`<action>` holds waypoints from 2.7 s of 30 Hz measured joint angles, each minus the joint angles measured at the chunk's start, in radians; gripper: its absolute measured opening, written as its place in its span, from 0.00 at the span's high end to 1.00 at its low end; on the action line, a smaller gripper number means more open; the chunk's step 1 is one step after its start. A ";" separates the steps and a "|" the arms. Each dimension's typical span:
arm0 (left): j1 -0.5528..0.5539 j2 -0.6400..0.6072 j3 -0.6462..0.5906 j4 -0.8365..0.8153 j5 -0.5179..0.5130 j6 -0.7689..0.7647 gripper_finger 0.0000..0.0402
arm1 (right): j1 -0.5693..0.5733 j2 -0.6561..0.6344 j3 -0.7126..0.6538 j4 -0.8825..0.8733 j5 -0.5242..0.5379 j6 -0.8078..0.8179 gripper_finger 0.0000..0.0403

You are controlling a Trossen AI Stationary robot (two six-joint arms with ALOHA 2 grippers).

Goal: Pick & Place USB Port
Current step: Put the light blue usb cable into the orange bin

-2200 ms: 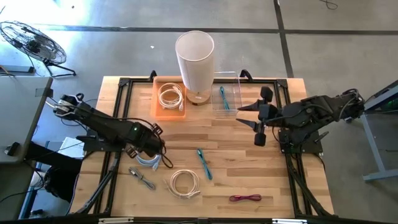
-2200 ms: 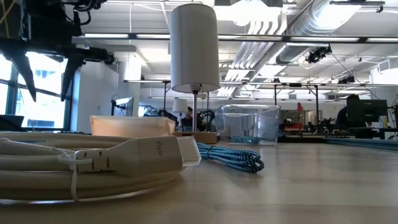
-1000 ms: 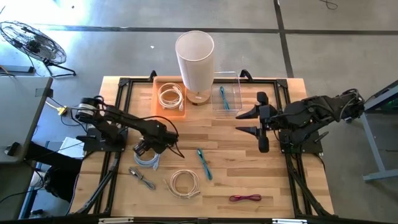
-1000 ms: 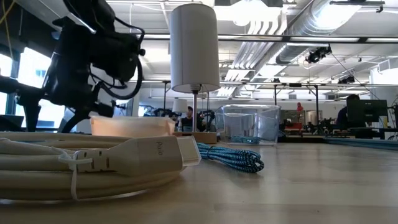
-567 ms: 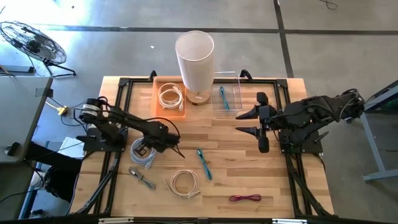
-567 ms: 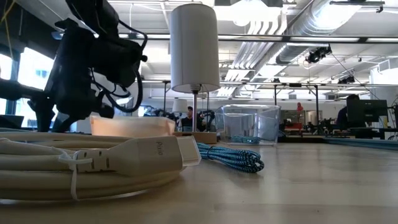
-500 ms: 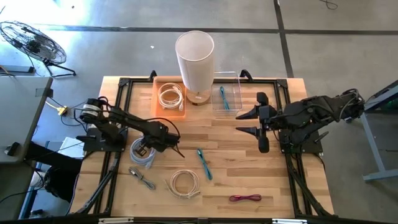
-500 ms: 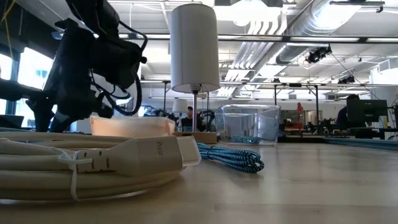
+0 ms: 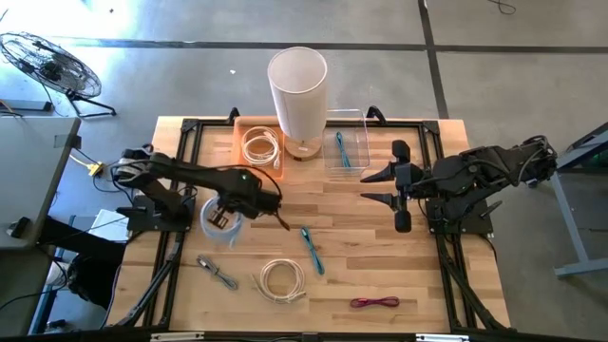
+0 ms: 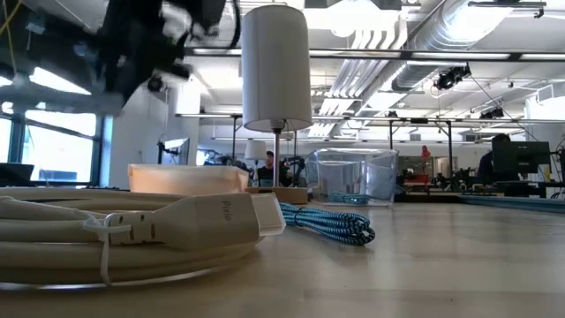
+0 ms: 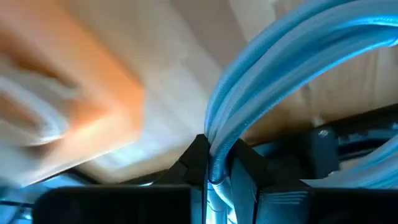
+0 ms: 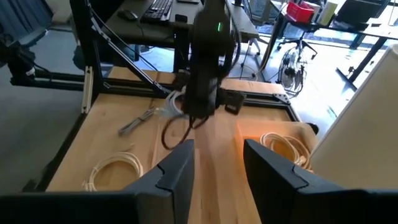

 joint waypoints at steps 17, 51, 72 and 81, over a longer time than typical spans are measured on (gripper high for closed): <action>0.479 -0.158 0.256 0.078 -0.103 -0.144 0.92 | 0.019 0.000 0.000 -0.001 -0.020 0.040 0.68; 0.880 -0.255 -0.037 0.503 0.099 -0.470 0.92 | 0.092 0.000 -0.001 -0.028 -0.001 0.040 0.68; 0.879 -0.150 -0.037 0.463 0.225 -0.437 0.88 | 0.092 -0.002 -0.055 0.009 -0.061 0.068 0.68; 0.879 -0.150 -0.037 0.462 0.216 -0.345 0.81 | 0.092 -0.003 -0.054 0.023 -0.059 0.047 0.68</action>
